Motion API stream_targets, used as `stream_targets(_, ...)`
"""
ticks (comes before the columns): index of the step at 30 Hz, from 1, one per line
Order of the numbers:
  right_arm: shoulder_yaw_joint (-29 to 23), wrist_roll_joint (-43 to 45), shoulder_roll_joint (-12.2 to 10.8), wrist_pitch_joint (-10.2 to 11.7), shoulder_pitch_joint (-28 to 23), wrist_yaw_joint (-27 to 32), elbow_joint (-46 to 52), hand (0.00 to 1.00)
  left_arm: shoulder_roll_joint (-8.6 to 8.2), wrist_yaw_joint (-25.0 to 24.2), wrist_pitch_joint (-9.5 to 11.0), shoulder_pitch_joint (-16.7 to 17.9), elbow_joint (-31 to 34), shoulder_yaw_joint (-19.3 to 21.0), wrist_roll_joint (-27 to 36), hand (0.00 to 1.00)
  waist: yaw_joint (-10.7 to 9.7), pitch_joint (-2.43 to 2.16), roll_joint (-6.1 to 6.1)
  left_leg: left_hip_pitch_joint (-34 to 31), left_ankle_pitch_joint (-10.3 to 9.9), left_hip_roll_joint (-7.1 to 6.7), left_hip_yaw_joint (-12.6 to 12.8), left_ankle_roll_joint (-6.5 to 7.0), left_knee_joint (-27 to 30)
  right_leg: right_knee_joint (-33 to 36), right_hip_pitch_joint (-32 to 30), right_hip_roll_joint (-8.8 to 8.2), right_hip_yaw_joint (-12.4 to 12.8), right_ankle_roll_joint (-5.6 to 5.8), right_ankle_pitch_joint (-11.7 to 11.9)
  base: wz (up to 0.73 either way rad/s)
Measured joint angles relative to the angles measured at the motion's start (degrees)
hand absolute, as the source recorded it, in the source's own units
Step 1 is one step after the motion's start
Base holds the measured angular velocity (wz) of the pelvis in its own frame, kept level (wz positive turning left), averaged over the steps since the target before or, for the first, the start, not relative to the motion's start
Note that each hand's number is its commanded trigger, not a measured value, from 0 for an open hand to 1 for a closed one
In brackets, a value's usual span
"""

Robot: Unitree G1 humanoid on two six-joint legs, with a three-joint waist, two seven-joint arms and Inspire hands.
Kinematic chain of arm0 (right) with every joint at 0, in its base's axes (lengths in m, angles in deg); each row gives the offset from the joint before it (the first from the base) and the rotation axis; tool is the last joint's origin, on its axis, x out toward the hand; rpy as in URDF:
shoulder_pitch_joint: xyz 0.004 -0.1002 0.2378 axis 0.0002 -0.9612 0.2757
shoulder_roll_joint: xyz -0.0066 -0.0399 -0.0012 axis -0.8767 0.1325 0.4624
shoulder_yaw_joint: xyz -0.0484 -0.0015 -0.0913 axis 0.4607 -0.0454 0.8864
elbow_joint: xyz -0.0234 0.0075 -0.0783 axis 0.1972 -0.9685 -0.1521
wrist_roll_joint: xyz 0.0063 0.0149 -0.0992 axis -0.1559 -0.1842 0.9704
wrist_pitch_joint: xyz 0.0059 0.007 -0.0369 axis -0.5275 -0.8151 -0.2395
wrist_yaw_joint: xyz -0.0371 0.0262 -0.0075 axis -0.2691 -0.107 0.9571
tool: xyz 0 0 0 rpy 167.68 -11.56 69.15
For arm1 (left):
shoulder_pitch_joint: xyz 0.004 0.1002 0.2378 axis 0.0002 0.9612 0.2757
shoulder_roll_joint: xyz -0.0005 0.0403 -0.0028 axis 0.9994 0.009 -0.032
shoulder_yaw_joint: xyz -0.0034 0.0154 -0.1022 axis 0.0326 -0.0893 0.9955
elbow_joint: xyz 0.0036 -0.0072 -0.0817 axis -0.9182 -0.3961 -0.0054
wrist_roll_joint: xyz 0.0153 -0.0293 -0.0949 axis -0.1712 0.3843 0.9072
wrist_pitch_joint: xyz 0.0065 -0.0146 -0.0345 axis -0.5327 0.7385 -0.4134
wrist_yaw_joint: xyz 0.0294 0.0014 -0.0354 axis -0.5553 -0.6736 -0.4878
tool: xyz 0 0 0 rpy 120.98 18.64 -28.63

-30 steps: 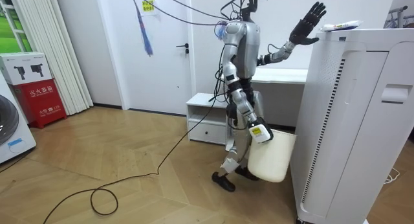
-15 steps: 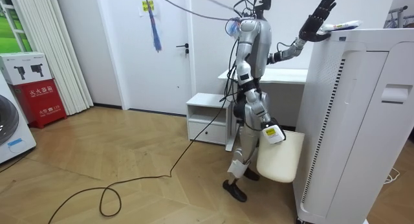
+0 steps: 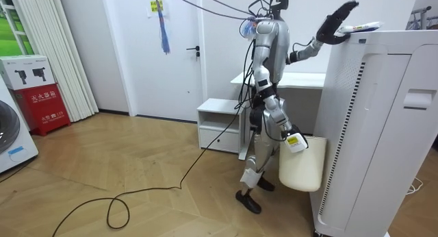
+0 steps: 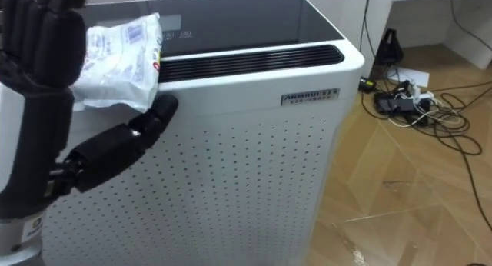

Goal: Pick garbage

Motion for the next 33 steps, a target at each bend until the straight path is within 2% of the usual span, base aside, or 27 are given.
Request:
stream_targets(2,0.03,-0.04,0.14,0.0,0.0,-1.14,0.01,1.0,0.35,-0.86,-0.29,1.72,-0.14,-0.01,0.07,1.0,-0.17,0.0,0.3,0.25,0.32,0.0,-0.03,-0.19,-0.77,-0.09,-0.02,0.0,0.0,0.0,0.0,0.0)
stream_targets(6,0.07,-0.04,0.33,0.0,0.02,-1.98,0.13,1.0,0.36,-0.97,-0.53,2.89,-0.38,-0.05,0.05,1.0,-0.13,0.03,0.41,0.52,0.6,0.07,-0.08,-0.35,-1.07,-0.15,-0.04,0.07,-0.03,-0.01,-0.01,0.0)
stream_targets(11,0.13,-0.06,0.77,-0.2,0.1,-2.39,0.69,1.0,0.22,-0.15,-1.33,2.62,-0.57,-0.04,0.33,1.0,-0.57,0.27,-0.26,1.17,0.84,0.04,-0.09,-0.38,-2.52,-0.99,0.8,0.16,-0.06,-0.09,0.04,0.0)
stream_targets(18,0.11,0.03,1.21,-0.63,0.14,-3.17,3.95,1.0,-0.29,0.19,-1.48,2.42,-0.33,0.12,2.79,1.0,-1.35,0.3,-0.36,1.16,0.86,0.05,-0.17,-0.4,-2.6,-1.11,0.8,0.22,-0.12,-0.1,0.05,0.0)
stream_targets(24,0.15,2.05,1.47,-0.63,0.09,-3.83,5.16,1.0,-0.43,0.18,-1.59,1.44,-0.45,-0.31,9.56,1.0,-1.97,0.17,-0.4,1.65,0.9,0.05,-0.13,-0.45,-2.44,-1.1,0.69,0.2,-0.08,-0.1,0.05,-0.02)
stream_targets(27,0.12,2.06,2.0,-0.63,0.08,-3.84,5.16,1.0,-0.5,-0.42,-1.57,1.43,-0.46,-0.89,12.98,1.0,-2.53,-0.04,-0.76,1.67,0.95,0.07,-0.11,-0.51,-2.43,-1.11,0.81,0.14,-0.27,-0.1,0.05,0.01)
stream_targets(28,0.15,2.0,2.03,-0.63,0.09,-3.88,5.16,1.0,-0.67,-1.07,-1.57,1.3,-0.54,-1.21,15.35,1.0,-2.62,-0.18,-0.94,1.86,0.96,0.09,-0.07,-0.52,-2.43,-1.19,1.14,0.14,-0.37,-0.1,0.05,0.05)
stream_targets(30,0.36,1.98,1.86,-0.63,0.08,-3.87,5.12,1.0,-0.98,-3.27,-1.58,0.88,-0.66,-1.23,20.9,1.0,-2.64,-0.17,-1.31,2.36,0.96,0.08,-0.02,-0.53,-2.47,-1.47,2.05,0.16,-0.36,-0.1,0.05,0.0)
stream_targets(33,0.75,1.92,1.86,-0.63,0.1,-3.85,5.23,1.0,-1.77,-7.82,-1.97,0.35,-0.26,-1.9,31.93,1.0,-2.66,-0.18,-1.96,2.73,0.96,0.06,-0.07,-0.52,-2.51,-1.89,2.57,0.19,-0.4,-0.12,0.06,0.0)
